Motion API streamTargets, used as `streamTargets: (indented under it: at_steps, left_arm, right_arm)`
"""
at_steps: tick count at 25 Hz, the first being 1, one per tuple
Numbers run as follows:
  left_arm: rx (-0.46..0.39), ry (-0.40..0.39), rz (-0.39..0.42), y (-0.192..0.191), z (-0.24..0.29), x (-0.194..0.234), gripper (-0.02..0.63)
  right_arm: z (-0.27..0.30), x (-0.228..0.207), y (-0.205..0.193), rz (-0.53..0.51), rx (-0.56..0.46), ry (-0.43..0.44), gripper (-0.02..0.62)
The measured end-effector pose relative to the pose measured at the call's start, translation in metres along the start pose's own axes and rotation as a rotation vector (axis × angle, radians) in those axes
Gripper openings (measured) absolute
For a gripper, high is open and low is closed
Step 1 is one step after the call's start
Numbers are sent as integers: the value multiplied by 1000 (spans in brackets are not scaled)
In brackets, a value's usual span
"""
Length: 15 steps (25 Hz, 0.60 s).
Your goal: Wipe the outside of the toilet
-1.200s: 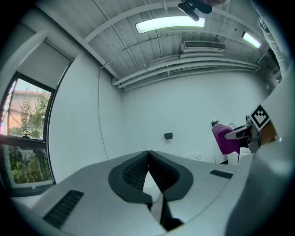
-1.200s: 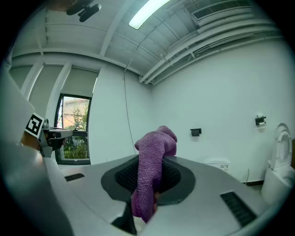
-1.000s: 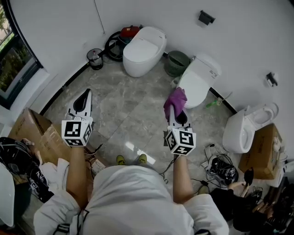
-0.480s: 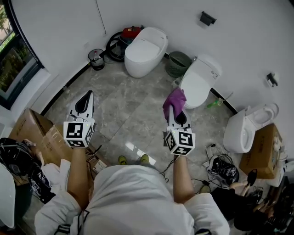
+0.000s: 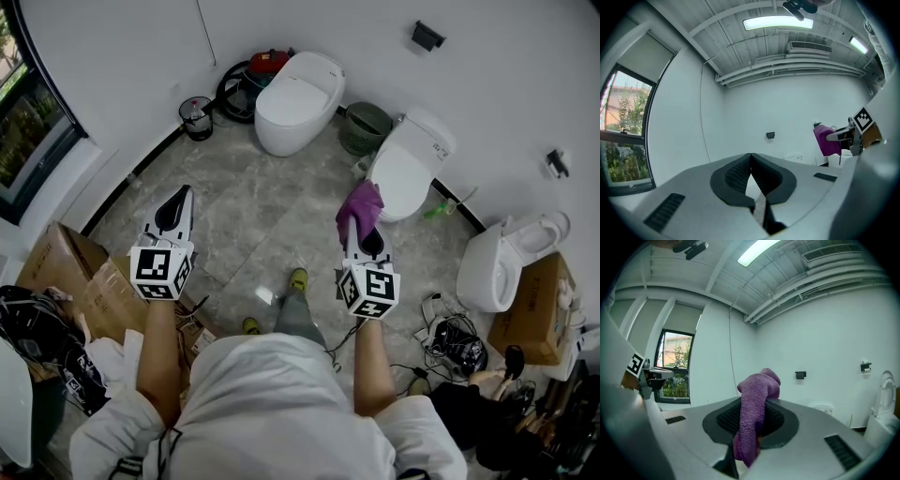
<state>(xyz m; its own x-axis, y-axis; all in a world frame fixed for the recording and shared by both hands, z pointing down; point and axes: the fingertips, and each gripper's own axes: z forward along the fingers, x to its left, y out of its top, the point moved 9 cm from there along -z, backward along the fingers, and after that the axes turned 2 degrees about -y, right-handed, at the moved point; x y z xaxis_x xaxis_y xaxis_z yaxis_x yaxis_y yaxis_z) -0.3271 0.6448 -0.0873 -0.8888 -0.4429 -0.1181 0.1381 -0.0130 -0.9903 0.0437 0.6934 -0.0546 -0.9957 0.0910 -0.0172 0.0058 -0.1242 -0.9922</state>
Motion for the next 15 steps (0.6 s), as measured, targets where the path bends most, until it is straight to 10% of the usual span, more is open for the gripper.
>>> streamTargets:
  at_steps: [15]
  left_arm:
    - [112,72,-10,-26,110,17,17]
  right_arm:
    - [139,-53,-20,28,69,71,84]
